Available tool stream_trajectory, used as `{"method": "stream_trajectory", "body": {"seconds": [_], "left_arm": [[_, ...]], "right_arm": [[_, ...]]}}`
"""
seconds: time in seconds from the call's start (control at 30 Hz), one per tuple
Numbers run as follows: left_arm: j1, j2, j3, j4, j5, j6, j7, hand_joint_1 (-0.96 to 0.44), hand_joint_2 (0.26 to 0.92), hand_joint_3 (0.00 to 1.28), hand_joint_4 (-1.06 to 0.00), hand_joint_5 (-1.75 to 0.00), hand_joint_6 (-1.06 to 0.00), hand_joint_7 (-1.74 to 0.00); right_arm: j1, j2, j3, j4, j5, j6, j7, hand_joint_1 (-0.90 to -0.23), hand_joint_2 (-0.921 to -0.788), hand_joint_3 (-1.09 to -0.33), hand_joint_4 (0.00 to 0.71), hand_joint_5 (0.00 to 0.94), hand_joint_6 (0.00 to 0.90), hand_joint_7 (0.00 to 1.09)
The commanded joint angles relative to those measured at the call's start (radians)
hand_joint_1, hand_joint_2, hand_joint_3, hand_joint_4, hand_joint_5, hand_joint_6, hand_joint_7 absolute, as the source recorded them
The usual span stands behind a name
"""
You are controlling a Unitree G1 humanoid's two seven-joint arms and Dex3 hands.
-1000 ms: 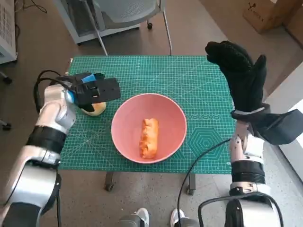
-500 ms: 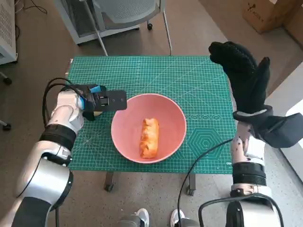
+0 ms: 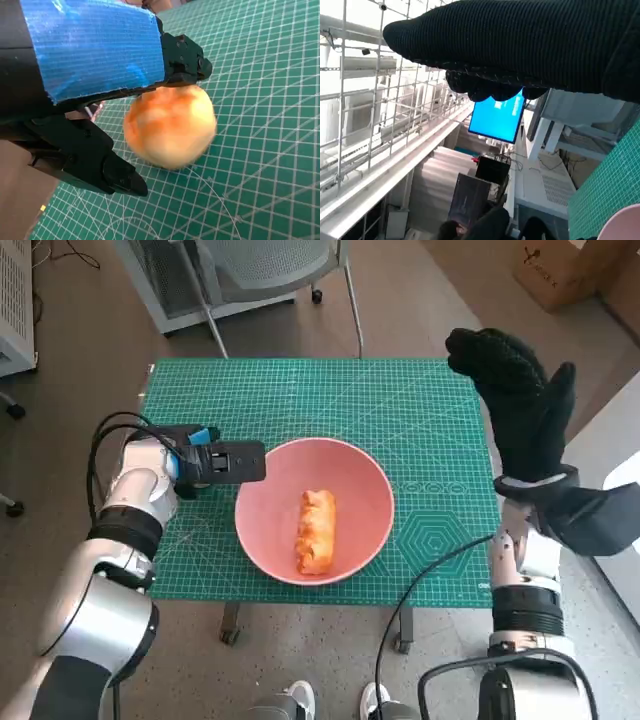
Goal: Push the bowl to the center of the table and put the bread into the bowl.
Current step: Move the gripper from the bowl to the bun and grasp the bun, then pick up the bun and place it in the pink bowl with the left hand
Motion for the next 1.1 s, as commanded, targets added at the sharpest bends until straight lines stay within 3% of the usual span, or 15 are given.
{"method": "stream_trajectory", "body": {"seconds": [0.03, 0.1, 0.2, 0.3, 0.43, 0.63, 0.87, 1.1], "left_arm": [[0.014, -0.007, 0.006, 0.007, -0.005, 0.005, 0.061, 0.34, 0.897, 0.12, -0.63, -1.26, -0.32, -0.02], [0.024, -0.004, 0.009, 0.003, -0.006, -0.006, 0.109, 0.36, 0.892, 0.12, -0.66, -1.24, -0.38, -0.04], [0.042, 0.001, -0.011, -0.002, 0.017, -0.032, 0.208, 0.37, 0.908, 0.06, -0.71, -1.20, -0.61, -0.20], [0.045, 0.004, -0.032, 0.002, 0.038, -0.043, 0.255, 0.12, 0.917, 0.11, -0.68, -1.25, -0.55, -0.86], [0.047, 0.012, -0.026, 0.003, 0.030, -0.066, 0.284, 0.03, 0.920, 0.17, -0.56, -1.37, -0.53, -1.11], [0.042, 0.026, -0.008, -0.018, 0.016, -0.085, 0.303, 0.00, 0.921, 0.21, -0.51, -1.47, -0.51, -1.17], [0.026, 0.045, 0.022, -0.065, -0.004, -0.085, 0.305, 0.00, 0.920, 0.20, -0.49, -1.42, -0.53, -1.22], [0.037, 0.100, 0.083, -0.240, -0.039, -0.074, 0.274, 0.00, 0.920, 0.09, -0.63, -1.30, -0.64, -1.09]], "right_arm": [[0.024, -0.008, 0.006, -0.003, -0.014, 0.021, -0.009, -0.555, -0.921, -0.543, 0.250, 0.001, 0.351, 0.00], [0.025, -0.008, 0.006, -0.004, -0.012, 0.024, -0.008, -0.554, -0.921, -0.542, 0.250, 0.001, 0.351, 0.00], [0.027, -0.008, 0.006, -0.006, -0.010, 0.028, -0.005, -0.552, -0.921, -0.542, 0.250, 0.001, 0.350, 0.00], [0.026, -0.008, 0.006, -0.006, -0.010, 0.031, -0.003, -0.551, -0.921, -0.542, 0.250, 0.001, 0.350, 0.00], [0.023, -0.009, 0.006, -0.002, -0.009, 0.033, 0.000, -0.551, -0.921, -0.542, 0.250, 0.001, 0.349, 0.00], [0.020, -0.009, 0.006, 0.002, -0.006, 0.033, 0.008, -0.553, -0.921, -0.540, 0.251, 0.001, 0.350, 0.00], [0.015, -0.008, 0.006, 0.013, -0.006, 0.026, 0.017, -0.552, -0.921, -0.538, 0.252, 0.001, 0.351, 0.00], [0.014, -0.010, 0.005, 0.014, -0.003, 0.026, 0.024, -0.549, -0.921, -0.537, 0.252, 0.001, 0.351, 0.00]]}}
